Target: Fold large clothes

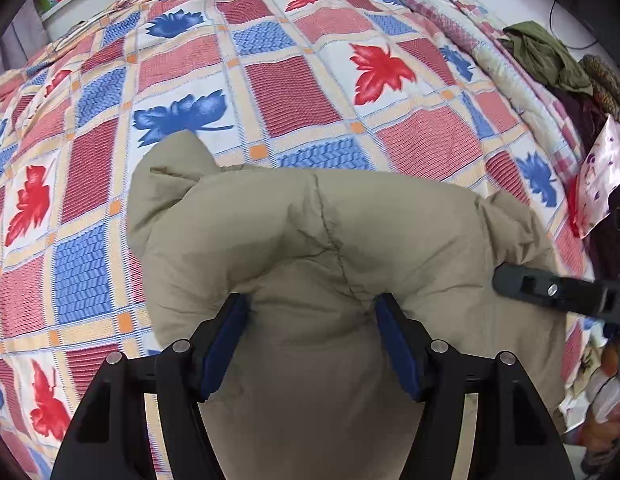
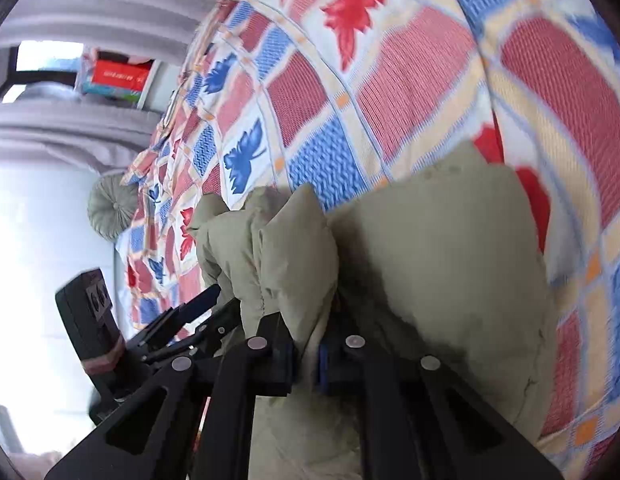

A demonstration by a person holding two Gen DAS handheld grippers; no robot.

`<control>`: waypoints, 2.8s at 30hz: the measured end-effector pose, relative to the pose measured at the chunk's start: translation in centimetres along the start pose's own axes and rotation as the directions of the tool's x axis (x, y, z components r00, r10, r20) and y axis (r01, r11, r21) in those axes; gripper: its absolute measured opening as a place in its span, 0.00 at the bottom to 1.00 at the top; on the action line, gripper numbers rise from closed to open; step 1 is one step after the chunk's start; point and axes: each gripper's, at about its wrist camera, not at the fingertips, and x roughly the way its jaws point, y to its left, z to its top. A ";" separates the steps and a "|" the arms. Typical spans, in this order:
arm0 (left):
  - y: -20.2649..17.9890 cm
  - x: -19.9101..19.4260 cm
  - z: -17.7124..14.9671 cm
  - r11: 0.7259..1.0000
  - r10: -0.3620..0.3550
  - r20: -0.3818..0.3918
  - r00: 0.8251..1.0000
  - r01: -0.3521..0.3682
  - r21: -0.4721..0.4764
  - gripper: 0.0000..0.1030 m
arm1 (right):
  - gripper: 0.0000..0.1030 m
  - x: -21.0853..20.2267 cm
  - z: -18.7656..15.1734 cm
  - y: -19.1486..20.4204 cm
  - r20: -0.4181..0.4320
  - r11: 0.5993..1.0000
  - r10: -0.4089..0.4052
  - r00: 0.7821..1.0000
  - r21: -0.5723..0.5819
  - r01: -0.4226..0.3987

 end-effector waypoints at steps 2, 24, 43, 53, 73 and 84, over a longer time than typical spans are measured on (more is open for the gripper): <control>-1.5 0.5 0.7 1.000 -0.002 0.008 1.000 0.002 0.014 0.65 | 0.08 -0.3 0.4 -0.1 -0.005 0.997 -0.054 0.999 -0.047 0.054; -3.4 2.9 0.6 0.994 0.049 0.021 0.999 -0.051 0.096 0.68 | 0.12 -7.4 -5.9 -1.6 -0.021 0.986 -0.163 0.986 -0.039 0.162; 1.1 -4.4 -4.3 0.997 0.073 -0.048 0.996 -0.072 0.024 0.69 | 0.12 -3.4 -11.2 -3.4 -0.122 0.928 -0.371 0.921 -0.025 0.371; 2.2 -5.9 -5.7 0.998 0.061 -0.052 0.997 -0.063 -0.030 1.00 | 0.13 -6.1 -10.6 0.4 -0.020 0.922 -0.384 0.923 -0.061 0.382; 2.3 -2.7 -7.6 0.996 0.062 -0.113 0.992 -0.069 -0.058 1.00 | 0.66 -6.7 -8.3 -3.6 0.018 0.919 -0.395 0.918 0.006 0.395; 3.3 -2.0 -7.8 0.996 0.002 -0.132 0.991 -0.015 -0.093 1.00 | 0.84 -6.4 -6.9 -5.4 0.033 0.941 -0.339 0.940 0.001 0.339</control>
